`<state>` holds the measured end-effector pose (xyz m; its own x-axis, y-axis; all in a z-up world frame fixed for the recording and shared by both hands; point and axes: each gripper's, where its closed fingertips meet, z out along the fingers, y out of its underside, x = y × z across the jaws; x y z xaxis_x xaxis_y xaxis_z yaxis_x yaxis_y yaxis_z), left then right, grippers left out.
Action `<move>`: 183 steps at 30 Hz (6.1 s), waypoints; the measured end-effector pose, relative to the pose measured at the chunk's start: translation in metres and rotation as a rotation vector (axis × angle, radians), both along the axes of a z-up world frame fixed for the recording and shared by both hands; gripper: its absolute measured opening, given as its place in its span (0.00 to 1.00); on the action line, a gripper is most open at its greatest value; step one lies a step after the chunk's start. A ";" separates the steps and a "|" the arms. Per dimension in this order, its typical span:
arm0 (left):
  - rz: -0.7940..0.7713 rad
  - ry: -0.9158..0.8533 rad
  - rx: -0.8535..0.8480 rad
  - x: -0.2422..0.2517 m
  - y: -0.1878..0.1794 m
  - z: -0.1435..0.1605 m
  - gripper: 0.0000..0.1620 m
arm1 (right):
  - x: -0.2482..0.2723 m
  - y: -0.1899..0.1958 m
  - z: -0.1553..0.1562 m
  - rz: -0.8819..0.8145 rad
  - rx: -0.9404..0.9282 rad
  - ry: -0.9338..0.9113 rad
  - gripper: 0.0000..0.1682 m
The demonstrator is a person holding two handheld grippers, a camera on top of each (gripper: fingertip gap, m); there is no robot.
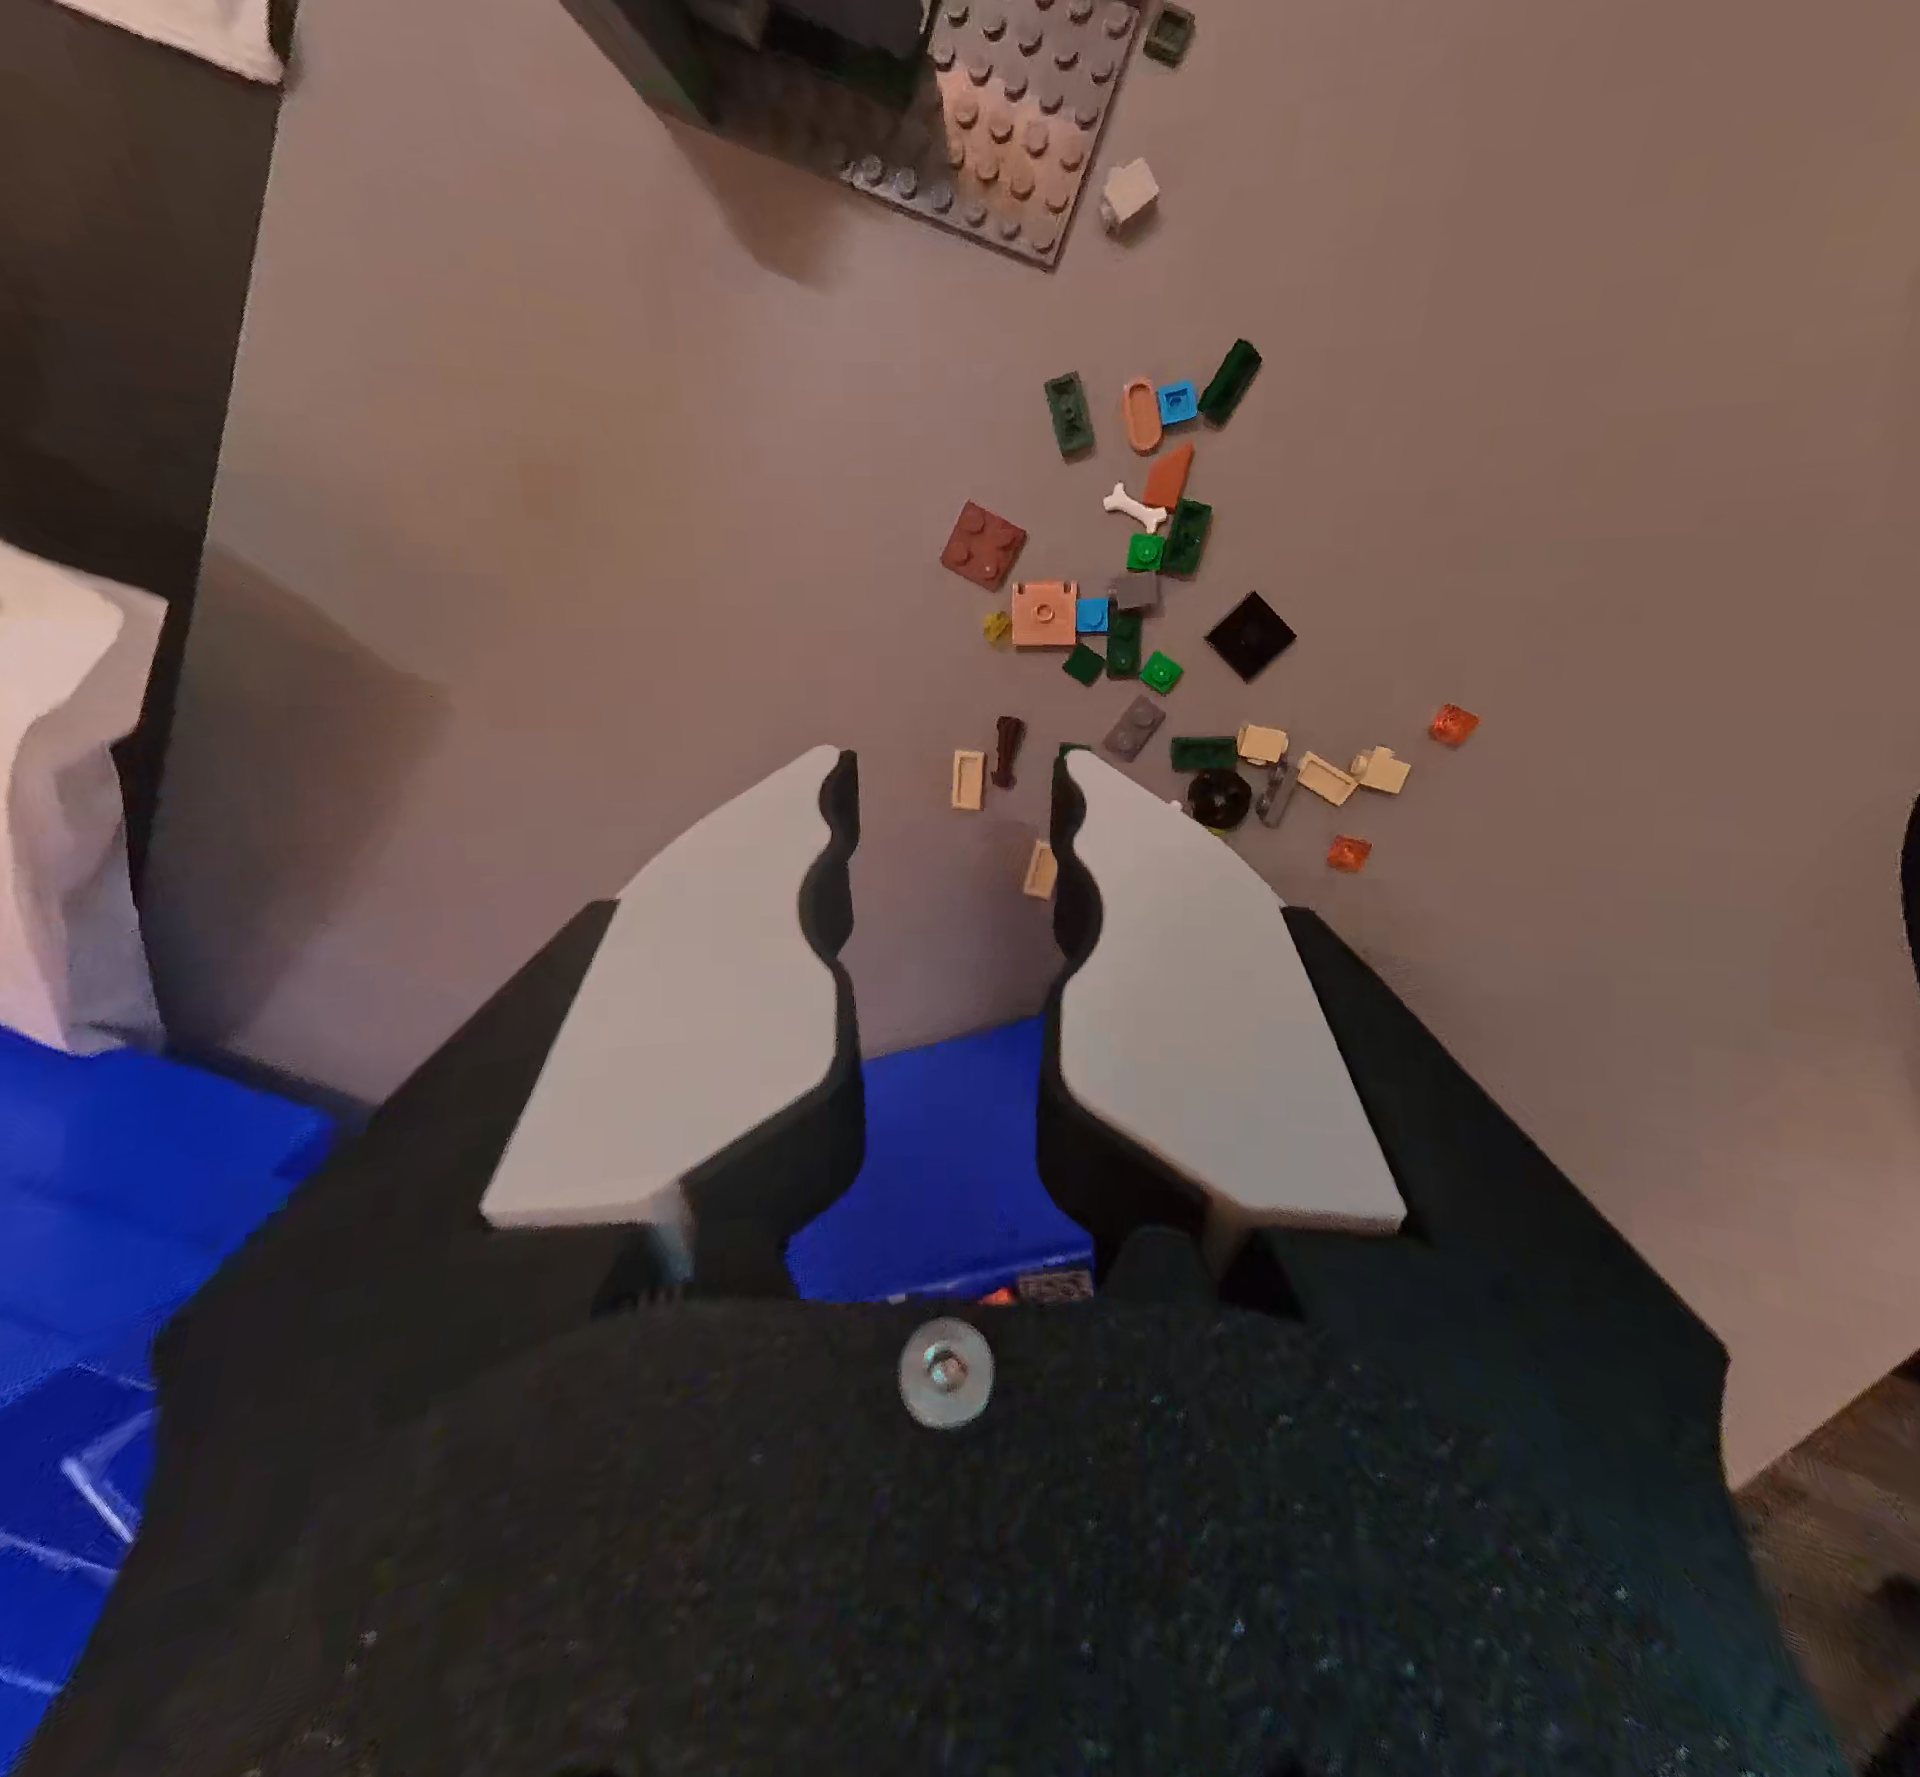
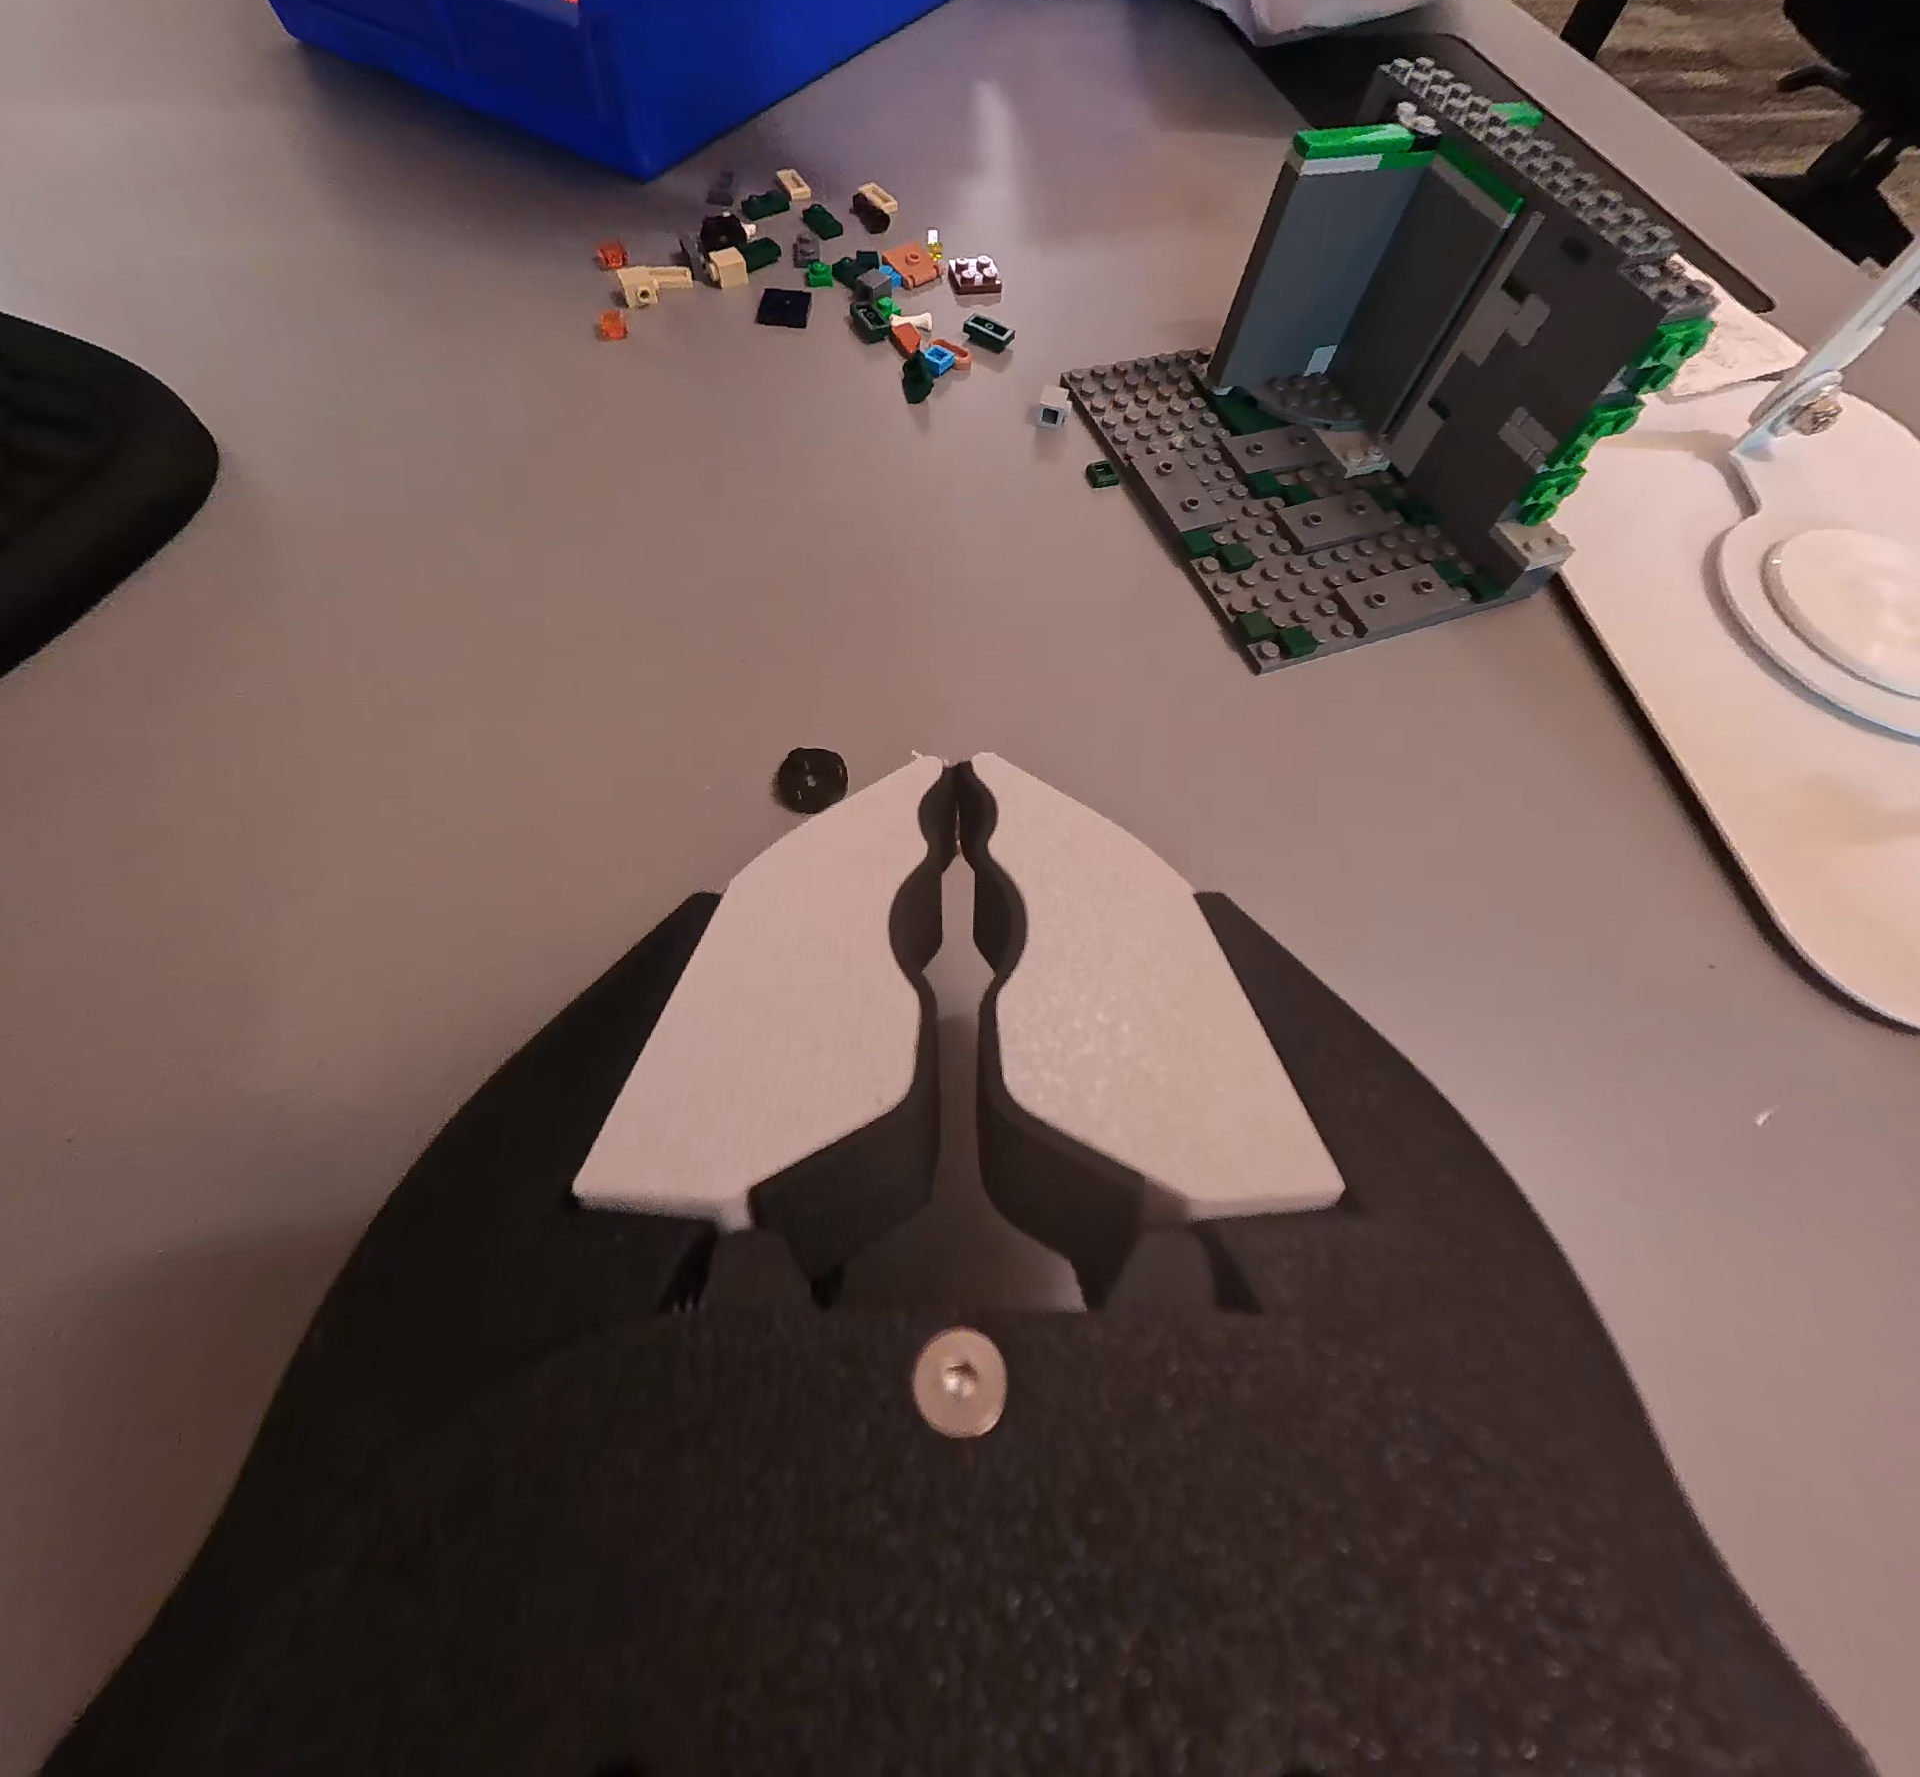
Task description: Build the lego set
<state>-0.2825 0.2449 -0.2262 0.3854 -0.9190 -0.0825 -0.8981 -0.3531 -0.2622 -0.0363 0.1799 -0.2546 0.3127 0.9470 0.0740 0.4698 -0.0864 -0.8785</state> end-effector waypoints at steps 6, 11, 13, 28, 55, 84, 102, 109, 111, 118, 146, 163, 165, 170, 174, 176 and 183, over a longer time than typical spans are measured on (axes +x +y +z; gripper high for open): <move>-0.108 0.106 -0.120 0.002 -0.002 -0.028 0.18 | -0.001 -0.002 -0.003 0.014 0.009 -0.017 0.00; -0.171 0.164 -0.181 0.012 -0.012 -0.056 0.17 | -0.001 -0.003 -0.007 0.023 0.013 -0.034 0.00; -0.190 0.169 -0.187 0.017 -0.014 -0.062 0.18 | -0.002 -0.003 -0.008 0.025 0.013 -0.038 0.00; -0.158 0.154 -0.035 0.017 0.000 -0.047 0.10 | -0.002 -0.004 -0.011 0.027 0.014 -0.047 0.00; 0.104 -0.105 0.357 -0.033 -0.104 0.045 0.09 | -0.005 -0.007 -0.014 0.038 0.041 -0.086 0.00; 0.337 0.042 0.264 -0.227 -0.051 0.015 0.00 | -0.006 -0.005 -0.029 0.010 0.028 -0.157 0.00; 0.027 0.401 -0.153 -0.243 -0.076 -0.066 0.17 | -0.006 -0.006 -0.027 0.019 0.008 -0.139 0.00; 0.037 0.369 -0.099 -0.238 -0.071 -0.068 0.11 | -0.006 -0.005 -0.028 0.015 0.005 -0.144 0.00; 0.022 0.384 -0.087 -0.240 -0.071 -0.066 0.10 | -0.006 -0.005 -0.028 0.015 0.009 -0.145 0.00; 0.065 0.267 0.084 -0.230 -0.063 -0.017 0.10 | -0.006 -0.006 -0.027 0.019 0.018 -0.140 0.00; -0.465 -0.337 0.723 0.210 -0.101 0.028 0.10 | -0.035 -0.037 0.064 -0.021 -0.368 0.325 0.14; -0.280 -0.916 0.229 0.223 -0.125 0.046 0.13 | -0.026 -0.062 0.091 0.260 -0.095 0.479 0.06; -0.263 -1.078 0.107 0.225 -0.132 0.062 0.12 | -0.024 -0.067 0.097 0.288 -0.056 0.508 0.06; -0.260 -1.223 -0.018 0.233 -0.140 0.077 0.08 | -0.022 -0.075 0.107 0.332 0.017 0.557 0.06; -0.269 -1.220 -0.027 0.237 -0.141 0.075 0.05 | -0.019 -0.077 0.114 0.341 0.049 0.584 0.05; -0.274 -1.218 -0.034 0.239 -0.143 0.074 0.05 | -0.018 -0.078 0.116 0.346 0.060 0.592 0.05; -0.291 -1.169 -0.002 0.241 -0.139 0.072 0.05 | -0.015 -0.073 0.113 0.319 0.058 0.532 0.05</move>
<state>-0.0417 0.1054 -0.1544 0.0043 -0.9837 0.1799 -0.1645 -0.1782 -0.9701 -0.0510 0.1069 -0.1418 0.0238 0.9989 0.0401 -0.0392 0.0410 -0.9984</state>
